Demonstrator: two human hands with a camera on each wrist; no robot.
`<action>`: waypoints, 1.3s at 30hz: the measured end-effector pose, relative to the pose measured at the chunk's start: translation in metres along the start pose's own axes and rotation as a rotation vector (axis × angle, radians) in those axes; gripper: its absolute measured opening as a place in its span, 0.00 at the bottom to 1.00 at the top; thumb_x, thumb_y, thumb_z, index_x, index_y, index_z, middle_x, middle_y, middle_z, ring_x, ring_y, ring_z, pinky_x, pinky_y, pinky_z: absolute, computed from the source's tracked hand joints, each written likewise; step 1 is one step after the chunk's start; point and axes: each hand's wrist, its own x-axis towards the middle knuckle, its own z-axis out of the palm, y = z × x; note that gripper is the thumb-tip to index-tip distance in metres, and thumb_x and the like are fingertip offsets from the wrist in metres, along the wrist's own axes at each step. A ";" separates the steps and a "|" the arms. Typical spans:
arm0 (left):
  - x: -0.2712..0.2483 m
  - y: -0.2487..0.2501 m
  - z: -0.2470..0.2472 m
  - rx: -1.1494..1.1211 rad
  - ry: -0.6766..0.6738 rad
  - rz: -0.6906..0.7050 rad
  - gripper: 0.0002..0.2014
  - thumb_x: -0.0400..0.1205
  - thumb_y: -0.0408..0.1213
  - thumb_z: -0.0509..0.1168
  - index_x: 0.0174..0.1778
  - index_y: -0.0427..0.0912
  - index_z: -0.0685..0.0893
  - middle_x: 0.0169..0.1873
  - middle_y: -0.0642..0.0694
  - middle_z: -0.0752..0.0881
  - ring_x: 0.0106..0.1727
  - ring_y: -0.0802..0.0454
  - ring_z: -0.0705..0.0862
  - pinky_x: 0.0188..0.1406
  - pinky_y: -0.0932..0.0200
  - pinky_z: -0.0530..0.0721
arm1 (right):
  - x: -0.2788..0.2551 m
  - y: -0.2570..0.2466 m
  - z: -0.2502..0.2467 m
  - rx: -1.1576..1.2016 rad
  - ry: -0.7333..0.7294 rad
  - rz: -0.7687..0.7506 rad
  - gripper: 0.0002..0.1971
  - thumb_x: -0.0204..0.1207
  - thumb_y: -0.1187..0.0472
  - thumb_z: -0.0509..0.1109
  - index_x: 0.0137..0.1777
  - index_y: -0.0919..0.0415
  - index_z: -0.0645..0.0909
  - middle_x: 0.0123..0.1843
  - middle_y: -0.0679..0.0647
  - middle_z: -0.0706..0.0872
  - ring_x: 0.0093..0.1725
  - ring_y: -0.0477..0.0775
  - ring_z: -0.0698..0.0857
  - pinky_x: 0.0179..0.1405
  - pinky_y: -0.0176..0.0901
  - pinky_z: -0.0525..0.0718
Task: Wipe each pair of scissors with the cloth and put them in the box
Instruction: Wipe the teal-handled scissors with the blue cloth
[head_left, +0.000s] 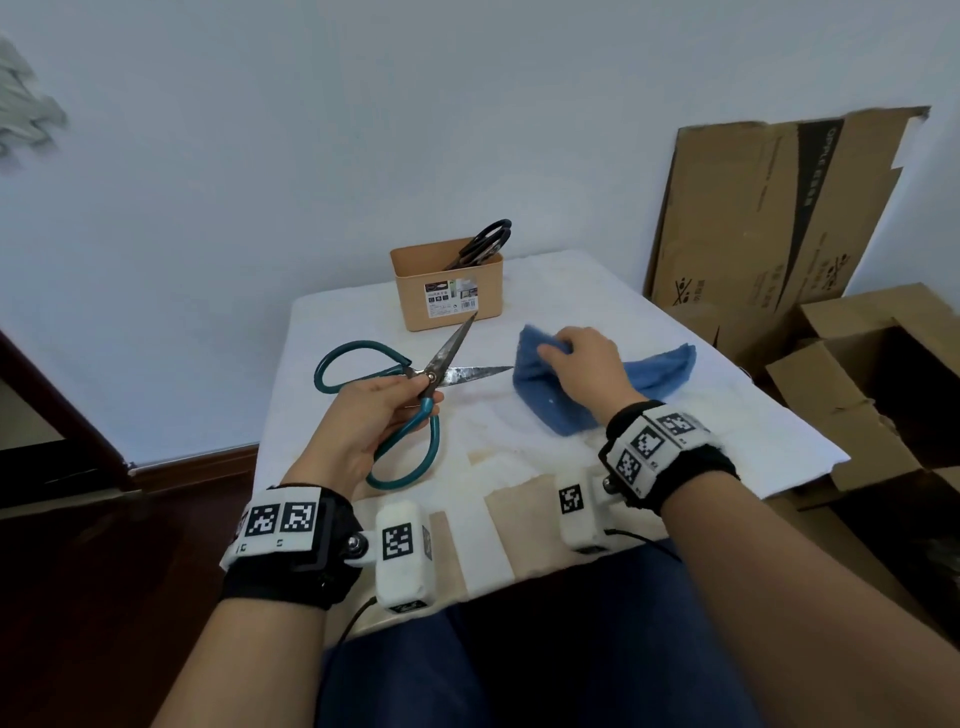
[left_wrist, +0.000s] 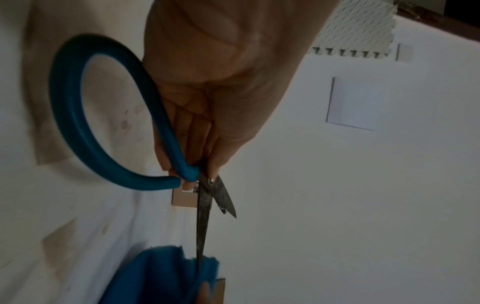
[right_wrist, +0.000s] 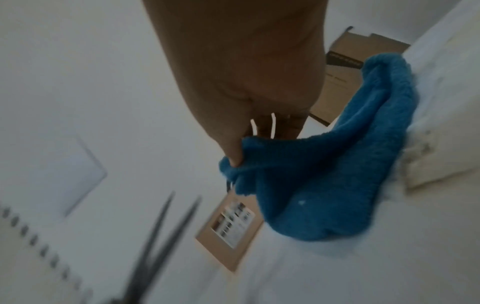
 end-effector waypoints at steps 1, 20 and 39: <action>0.000 0.000 0.001 0.011 -0.006 0.004 0.08 0.85 0.34 0.69 0.54 0.34 0.89 0.48 0.38 0.93 0.47 0.48 0.92 0.53 0.57 0.90 | -0.001 -0.004 -0.008 0.115 0.049 0.046 0.11 0.83 0.55 0.63 0.44 0.60 0.78 0.43 0.57 0.81 0.46 0.58 0.78 0.43 0.47 0.72; -0.017 -0.007 0.035 0.049 -0.063 0.019 0.09 0.86 0.32 0.67 0.53 0.30 0.89 0.44 0.37 0.93 0.41 0.49 0.91 0.44 0.62 0.90 | -0.050 -0.041 0.016 0.220 -0.034 -0.230 0.04 0.75 0.59 0.73 0.48 0.54 0.83 0.52 0.53 0.80 0.52 0.50 0.79 0.58 0.46 0.76; -0.023 0.000 0.045 0.076 -0.053 0.141 0.08 0.84 0.30 0.69 0.55 0.33 0.90 0.44 0.38 0.93 0.40 0.53 0.92 0.40 0.67 0.87 | -0.048 -0.034 0.020 0.045 0.014 -0.095 0.26 0.78 0.36 0.65 0.31 0.57 0.69 0.28 0.48 0.73 0.39 0.58 0.78 0.47 0.59 0.77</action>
